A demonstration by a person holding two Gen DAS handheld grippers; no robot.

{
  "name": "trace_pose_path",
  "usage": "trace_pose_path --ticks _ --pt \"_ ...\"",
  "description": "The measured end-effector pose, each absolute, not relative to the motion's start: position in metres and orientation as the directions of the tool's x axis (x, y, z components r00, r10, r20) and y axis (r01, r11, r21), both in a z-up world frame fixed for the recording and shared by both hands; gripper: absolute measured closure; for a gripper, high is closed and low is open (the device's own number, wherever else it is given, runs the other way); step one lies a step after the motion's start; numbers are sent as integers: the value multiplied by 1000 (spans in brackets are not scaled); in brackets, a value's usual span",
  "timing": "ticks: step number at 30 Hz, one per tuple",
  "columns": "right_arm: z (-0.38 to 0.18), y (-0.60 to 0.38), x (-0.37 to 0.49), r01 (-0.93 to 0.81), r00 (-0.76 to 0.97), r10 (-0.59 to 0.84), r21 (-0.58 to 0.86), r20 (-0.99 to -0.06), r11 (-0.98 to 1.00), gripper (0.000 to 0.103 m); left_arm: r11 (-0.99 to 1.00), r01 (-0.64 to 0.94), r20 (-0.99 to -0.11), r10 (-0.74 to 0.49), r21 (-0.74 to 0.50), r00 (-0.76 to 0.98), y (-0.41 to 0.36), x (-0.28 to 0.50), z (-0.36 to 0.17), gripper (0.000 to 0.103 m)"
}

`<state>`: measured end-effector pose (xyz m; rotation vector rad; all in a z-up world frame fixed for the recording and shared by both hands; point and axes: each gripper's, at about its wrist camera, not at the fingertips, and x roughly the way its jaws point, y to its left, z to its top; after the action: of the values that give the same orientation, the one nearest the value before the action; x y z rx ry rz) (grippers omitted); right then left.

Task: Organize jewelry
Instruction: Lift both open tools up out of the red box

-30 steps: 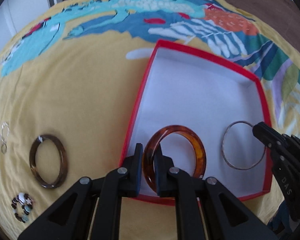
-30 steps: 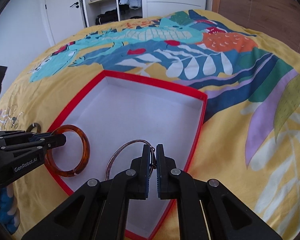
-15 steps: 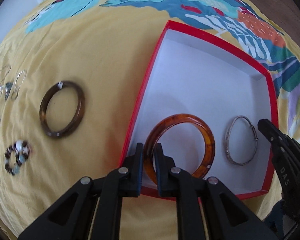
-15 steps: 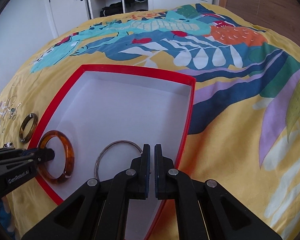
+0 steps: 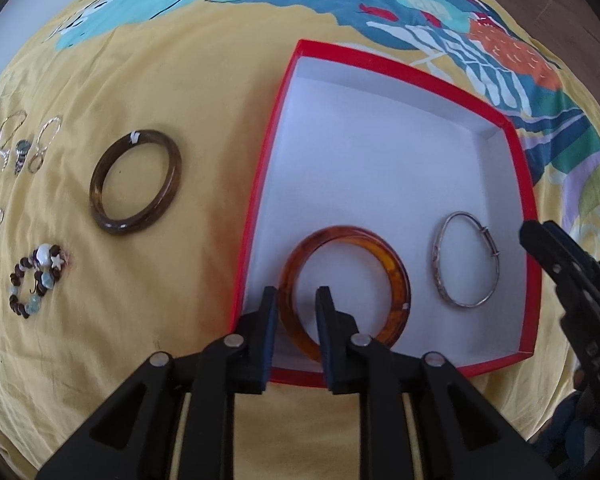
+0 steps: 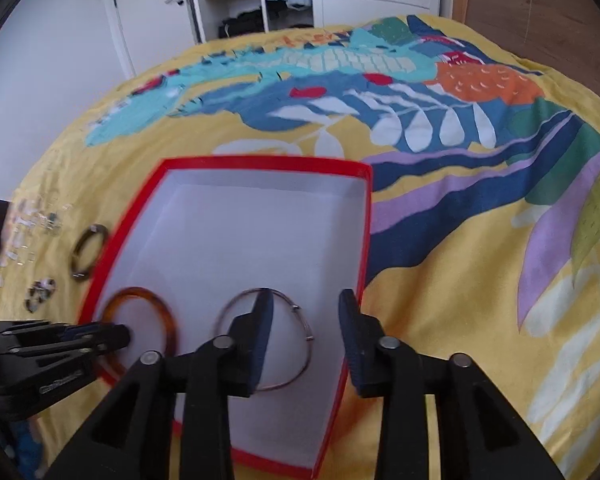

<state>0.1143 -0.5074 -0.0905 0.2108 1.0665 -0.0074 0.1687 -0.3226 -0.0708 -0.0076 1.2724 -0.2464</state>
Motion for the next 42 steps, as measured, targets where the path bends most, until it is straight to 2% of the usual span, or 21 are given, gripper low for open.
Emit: trace_pose_path --ticks 2,6,10,15,22,28,37,42 --pt "-77 -511 106 115 504 88 167 -859 979 64 965 202 -939 -219 -167 267 -324 169 -67 72" --pt "-53 -521 87 146 534 73 177 -842 973 63 954 236 -917 -255 -186 306 -322 166 -46 67" --pt "-34 -524 68 168 554 53 174 -831 970 60 939 264 -885 -307 -221 350 -317 159 -17 66" --pt "-5 -519 41 183 585 44 185 -810 966 58 934 292 -839 -323 -207 438 -305 138 28 66" --pt "40 -488 9 165 638 65 219 -768 962 57 955 273 -823 -245 -114 512 -250 103 62 66" --pt "74 -439 -4 109 675 109 245 -730 963 57 976 209 -795 -169 -54 583 -170 69 77 66" --pt "100 -365 -10 46 690 179 289 -702 956 57 994 75 -776 -111 -82 621 -37 45 82 66" --pt "100 -323 1 -14 684 216 284 -697 959 57 998 16 -770 -58 -61 635 13 43 74 66"
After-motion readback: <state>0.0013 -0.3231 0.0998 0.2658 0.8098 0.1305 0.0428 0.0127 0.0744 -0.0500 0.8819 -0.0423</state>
